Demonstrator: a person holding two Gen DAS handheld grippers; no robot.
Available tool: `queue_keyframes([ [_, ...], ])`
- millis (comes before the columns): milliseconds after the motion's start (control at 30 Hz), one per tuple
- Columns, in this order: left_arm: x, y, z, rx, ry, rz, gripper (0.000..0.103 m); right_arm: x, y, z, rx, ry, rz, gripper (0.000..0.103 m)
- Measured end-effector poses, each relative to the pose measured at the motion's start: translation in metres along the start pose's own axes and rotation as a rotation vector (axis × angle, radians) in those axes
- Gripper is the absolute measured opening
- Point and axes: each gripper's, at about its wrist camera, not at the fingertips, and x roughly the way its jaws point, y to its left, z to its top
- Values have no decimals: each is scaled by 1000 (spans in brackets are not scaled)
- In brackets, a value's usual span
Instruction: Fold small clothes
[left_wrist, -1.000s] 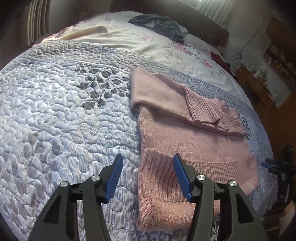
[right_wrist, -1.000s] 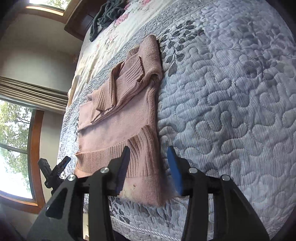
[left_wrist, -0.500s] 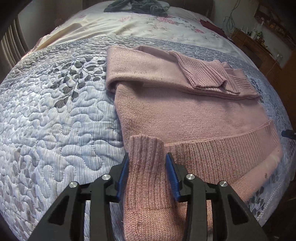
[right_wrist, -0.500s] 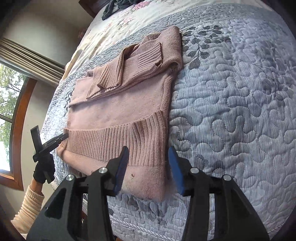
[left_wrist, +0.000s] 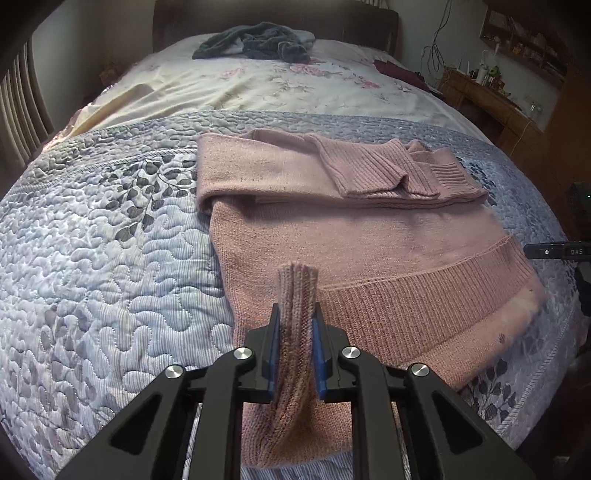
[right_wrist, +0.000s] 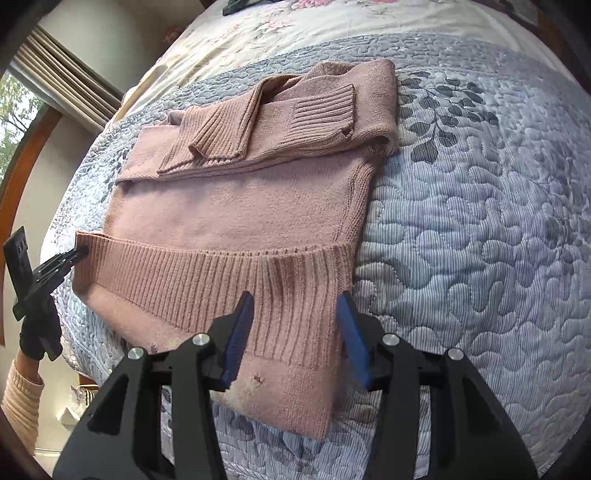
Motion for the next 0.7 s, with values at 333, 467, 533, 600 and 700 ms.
queue_keyframes([
  [333,39,6,-1,-43,67,31,25,18,14,0,-131,20,-148,10],
  [467,31,4,-5,-39,46,36,15,8,17,-6,-146,-5,-127,7],
  [533,27,5,-8,-46,36,37,14,4,18,-10,-150,-13,-123,6],
  [600,21,7,-9,-65,24,29,13,-2,18,-13,-141,-27,-100,5],
  [700,7,11,-7,-102,-11,2,12,-21,9,-16,-93,-63,-44,5],
])
